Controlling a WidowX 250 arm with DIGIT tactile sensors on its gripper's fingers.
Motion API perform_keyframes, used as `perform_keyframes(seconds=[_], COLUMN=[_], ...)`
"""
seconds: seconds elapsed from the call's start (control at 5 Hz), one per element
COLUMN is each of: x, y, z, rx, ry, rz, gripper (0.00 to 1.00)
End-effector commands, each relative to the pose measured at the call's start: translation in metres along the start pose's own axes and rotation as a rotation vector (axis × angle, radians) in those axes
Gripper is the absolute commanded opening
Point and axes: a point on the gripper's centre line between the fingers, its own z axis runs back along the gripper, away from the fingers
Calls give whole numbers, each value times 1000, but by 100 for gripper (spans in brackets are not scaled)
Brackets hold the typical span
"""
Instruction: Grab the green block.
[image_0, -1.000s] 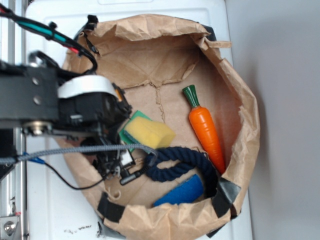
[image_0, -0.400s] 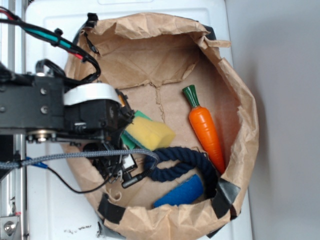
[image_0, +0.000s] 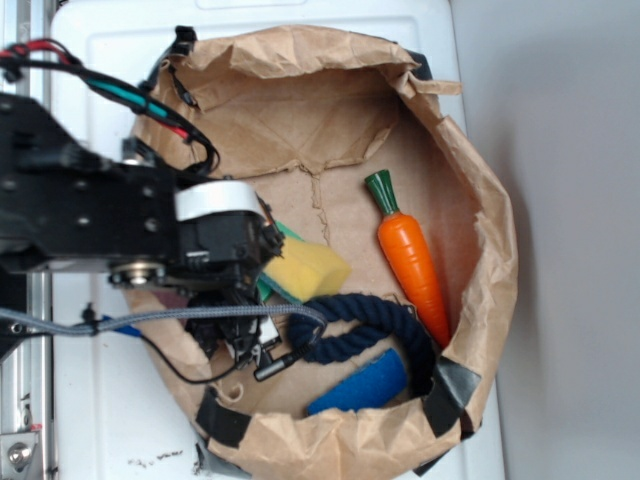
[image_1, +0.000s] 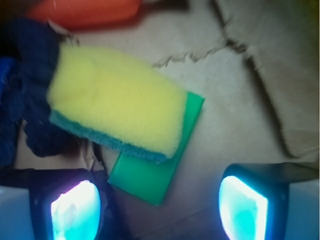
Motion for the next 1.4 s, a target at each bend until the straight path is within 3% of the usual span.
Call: perform_keyframes(seconds=[0.0,0.4,0.6,1.2], x=[22,24,19,31], y=[8,-4,-6,-21], z=[-7,-31,-44,3], rx=[-29,-8,4,18], ry=[-12,-96,-142,-54], rz=[3,48,64,96], gripper=[100,100,0,0])
